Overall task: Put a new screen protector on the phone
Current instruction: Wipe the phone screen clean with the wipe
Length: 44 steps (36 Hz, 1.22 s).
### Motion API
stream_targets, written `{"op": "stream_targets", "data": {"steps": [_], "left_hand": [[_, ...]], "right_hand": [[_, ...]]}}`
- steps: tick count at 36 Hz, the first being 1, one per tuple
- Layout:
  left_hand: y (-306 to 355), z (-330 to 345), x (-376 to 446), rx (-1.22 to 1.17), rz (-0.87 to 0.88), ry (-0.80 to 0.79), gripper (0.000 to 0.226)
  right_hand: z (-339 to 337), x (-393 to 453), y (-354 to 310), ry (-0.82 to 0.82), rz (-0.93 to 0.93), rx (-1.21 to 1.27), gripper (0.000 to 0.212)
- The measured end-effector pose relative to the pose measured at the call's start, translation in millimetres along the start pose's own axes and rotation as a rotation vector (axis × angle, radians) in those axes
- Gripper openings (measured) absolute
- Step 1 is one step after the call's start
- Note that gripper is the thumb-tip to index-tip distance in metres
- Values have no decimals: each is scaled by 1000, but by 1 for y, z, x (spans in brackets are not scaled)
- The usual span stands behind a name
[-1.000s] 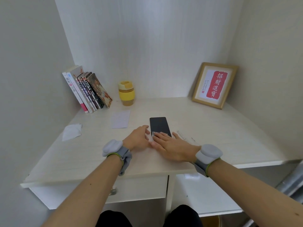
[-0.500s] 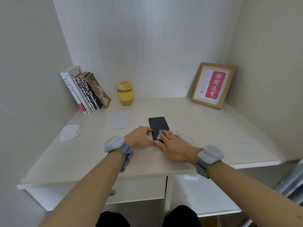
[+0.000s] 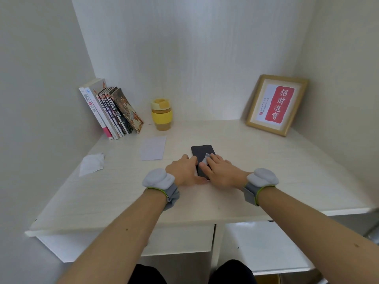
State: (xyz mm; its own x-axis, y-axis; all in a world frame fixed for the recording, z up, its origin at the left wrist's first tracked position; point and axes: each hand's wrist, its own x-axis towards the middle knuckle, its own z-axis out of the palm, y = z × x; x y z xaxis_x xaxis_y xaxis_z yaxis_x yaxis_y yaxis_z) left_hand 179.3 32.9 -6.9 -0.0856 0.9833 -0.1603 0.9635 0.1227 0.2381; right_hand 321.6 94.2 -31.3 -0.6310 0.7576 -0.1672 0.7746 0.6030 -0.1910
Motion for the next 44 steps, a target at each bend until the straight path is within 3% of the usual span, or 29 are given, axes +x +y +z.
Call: {"op": "stream_targets", "data": {"steps": [5, 10, 13, 20, 33, 44], "left_hand": [[-7, 1, 1, -28, 35, -14, 72], [-12, 1, 3, -48, 50, -28, 72], [-15, 3, 5, -46, 64, -37, 70], [-19, 3, 7, -56, 91, -44, 70], [-20, 0, 5, -94, 86, -50, 71], [-17, 0, 2, -90, 56, -54, 70]], "right_hand": [[-11, 16, -1, 10, 38, 31, 37], [-18, 41, 1, 14, 87, 59, 62], [-20, 56, 2, 9, 97, 58, 65], [-22, 65, -4, -4, 26, -32, 49], [-17, 22, -7, -33, -139, -62, 49], [-14, -11, -8, -38, -158, -120, 47]]}}
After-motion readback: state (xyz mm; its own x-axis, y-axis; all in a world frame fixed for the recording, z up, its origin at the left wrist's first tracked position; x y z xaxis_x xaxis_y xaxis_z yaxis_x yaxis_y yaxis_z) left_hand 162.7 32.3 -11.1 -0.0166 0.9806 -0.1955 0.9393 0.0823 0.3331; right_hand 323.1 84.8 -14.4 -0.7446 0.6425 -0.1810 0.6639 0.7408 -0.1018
